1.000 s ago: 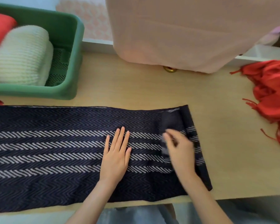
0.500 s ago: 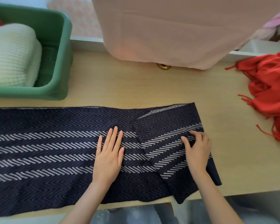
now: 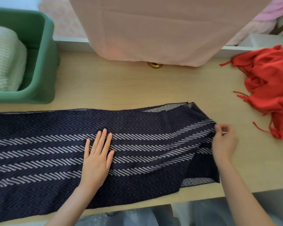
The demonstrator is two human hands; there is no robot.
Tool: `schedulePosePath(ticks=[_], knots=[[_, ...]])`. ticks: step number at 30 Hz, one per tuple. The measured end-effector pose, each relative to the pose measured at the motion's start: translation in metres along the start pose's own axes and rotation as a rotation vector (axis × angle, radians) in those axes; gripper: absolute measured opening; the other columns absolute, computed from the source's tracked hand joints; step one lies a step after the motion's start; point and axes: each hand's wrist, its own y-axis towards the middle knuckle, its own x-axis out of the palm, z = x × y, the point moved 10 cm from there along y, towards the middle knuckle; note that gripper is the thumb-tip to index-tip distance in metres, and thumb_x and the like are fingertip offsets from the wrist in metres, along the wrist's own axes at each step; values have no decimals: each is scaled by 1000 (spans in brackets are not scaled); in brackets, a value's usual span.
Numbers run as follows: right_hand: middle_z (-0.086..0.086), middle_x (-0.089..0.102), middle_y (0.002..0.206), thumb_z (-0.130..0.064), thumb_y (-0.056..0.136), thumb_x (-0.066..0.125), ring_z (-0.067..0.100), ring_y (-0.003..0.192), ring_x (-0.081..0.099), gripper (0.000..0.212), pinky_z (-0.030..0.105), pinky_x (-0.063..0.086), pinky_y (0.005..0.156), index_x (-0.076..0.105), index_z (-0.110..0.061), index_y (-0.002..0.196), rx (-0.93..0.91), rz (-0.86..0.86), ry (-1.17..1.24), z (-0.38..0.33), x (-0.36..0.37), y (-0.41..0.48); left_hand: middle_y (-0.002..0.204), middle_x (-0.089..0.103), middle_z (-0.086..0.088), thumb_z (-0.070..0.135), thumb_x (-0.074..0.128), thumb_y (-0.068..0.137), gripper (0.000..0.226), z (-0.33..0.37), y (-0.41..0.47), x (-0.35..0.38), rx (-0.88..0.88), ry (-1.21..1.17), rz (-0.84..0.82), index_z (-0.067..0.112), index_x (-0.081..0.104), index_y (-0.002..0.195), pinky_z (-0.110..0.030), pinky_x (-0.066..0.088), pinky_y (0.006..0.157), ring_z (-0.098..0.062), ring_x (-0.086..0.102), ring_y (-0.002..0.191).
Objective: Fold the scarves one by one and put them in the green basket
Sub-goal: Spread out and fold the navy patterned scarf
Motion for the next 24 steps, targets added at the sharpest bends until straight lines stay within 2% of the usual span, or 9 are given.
schedulePosePath(ticks=[4,8,11,14,16,19,22,24], knots=[[22,66,100,-13,93,56,34,92,60,17,36,41,77,63,1,99,101,-140,-114,35,2,34,161,14,-2,43,18,100,59,-1,0,2,-9,9,-26,15,23,152,-48,10,119,-18,8,149],[9,63,100,-27,94,55,19,82,54,22,32,41,73,63,-8,103,-1,-169,-67,24,11,39,160,16,-3,48,12,101,62,2,3,-1,-44,-15,-31,14,24,152,-45,4,119,-17,7,149],[4,62,103,-35,91,58,19,90,57,26,37,47,80,61,-15,108,-44,-205,20,5,28,45,159,21,-6,42,20,100,59,13,10,-10,-51,-42,-2,12,31,149,-43,4,120,-18,12,148],[7,60,106,-15,90,60,27,101,51,19,37,42,89,65,-15,109,-299,-236,-61,-33,44,52,155,31,-7,36,28,99,54,37,32,-22,-17,-111,45,12,37,146,-40,5,120,-18,19,146],[4,60,106,-4,89,59,27,101,45,24,34,36,91,68,-16,107,-493,-325,-109,-58,62,49,150,40,-5,32,37,100,48,60,53,-29,14,-182,73,13,41,144,-39,10,120,-17,25,143],[-3,59,105,-3,91,56,23,102,40,28,26,24,87,69,-22,107,-572,-505,-172,-67,87,48,142,50,-5,17,52,98,42,94,88,-29,37,-247,87,12,47,140,-40,16,119,-19,35,139],[-4,54,107,-7,89,61,22,105,39,28,23,20,84,67,-24,110,-623,-550,-249,-66,94,60,138,53,-5,18,53,98,42,113,117,-21,16,-261,50,14,48,139,-34,17,117,-22,41,134],[-7,49,103,-13,87,65,17,103,36,23,23,19,82,67,-25,107,-675,-581,-273,-67,95,67,128,59,-6,19,56,96,40,121,130,-16,27,-252,39,13,53,135,-38,29,112,-25,49,124]])
